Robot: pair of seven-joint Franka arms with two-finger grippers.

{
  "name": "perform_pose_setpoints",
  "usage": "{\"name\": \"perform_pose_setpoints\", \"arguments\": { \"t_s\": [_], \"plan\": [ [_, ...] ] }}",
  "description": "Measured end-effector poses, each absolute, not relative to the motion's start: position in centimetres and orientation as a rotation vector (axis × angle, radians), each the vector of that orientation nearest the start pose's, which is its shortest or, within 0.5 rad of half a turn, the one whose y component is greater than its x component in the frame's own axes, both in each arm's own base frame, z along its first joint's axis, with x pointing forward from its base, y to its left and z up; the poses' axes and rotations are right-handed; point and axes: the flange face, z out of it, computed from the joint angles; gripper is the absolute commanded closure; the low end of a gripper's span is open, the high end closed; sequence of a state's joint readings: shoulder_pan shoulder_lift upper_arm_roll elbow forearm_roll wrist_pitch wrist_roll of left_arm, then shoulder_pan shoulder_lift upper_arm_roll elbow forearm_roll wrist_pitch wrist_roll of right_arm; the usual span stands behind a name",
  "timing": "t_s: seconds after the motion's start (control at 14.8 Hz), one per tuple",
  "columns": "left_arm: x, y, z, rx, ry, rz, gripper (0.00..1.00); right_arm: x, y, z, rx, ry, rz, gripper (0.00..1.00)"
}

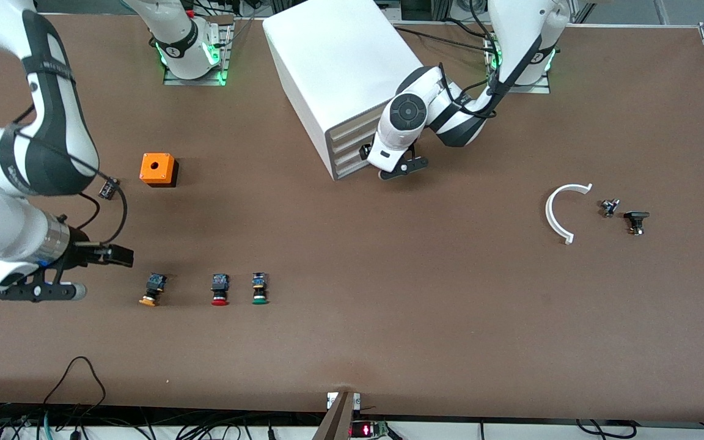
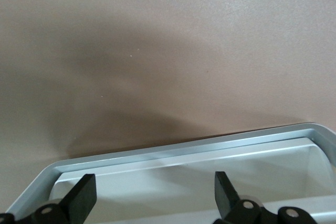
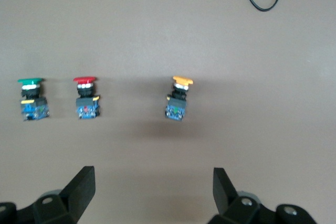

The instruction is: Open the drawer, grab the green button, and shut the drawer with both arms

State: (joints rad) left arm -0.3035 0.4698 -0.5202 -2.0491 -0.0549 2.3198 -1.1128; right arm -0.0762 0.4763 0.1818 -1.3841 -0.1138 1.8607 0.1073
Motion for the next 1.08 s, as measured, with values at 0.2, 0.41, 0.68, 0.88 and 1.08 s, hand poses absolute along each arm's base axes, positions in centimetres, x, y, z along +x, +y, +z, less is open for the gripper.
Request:
{"name": "perform_pose_setpoints", "arguments": {
  "t_s": [0.2, 0.41, 0.68, 0.88, 1.08],
  "plan": [
    [39.7, -42.6, 22.9, -3.088, -0.561, 0.479, 0.01, 66.8, 4.5, 47.2, -3.185, -0.026, -0.044, 0.01],
    [39.6, -42.6, 22.9, -3.078, -0.554, 0.49, 0.01, 64.2, 4.3, 50.1, -3.193, -0.015, -0.076, 0.01],
    [39.9, -42.7, 23.3, -3.077, -0.555, 0.492, 0.01, 61.1, 3.5, 53.8, -3.201, 0.022, -0.066, 0.01],
    [43.2, -42.3, 26.5, -3.071, -0.534, 0.513, 0.01, 59.3, 3.2, 56.5, -3.196, 0.042, -0.073, 0.01],
    [49.2, -39.1, 32.1, -3.068, -0.397, 0.473, 0.01, 57.9, 3.2, 58.4, -3.202, 0.047, -0.064, 0.01]
  ]
}}
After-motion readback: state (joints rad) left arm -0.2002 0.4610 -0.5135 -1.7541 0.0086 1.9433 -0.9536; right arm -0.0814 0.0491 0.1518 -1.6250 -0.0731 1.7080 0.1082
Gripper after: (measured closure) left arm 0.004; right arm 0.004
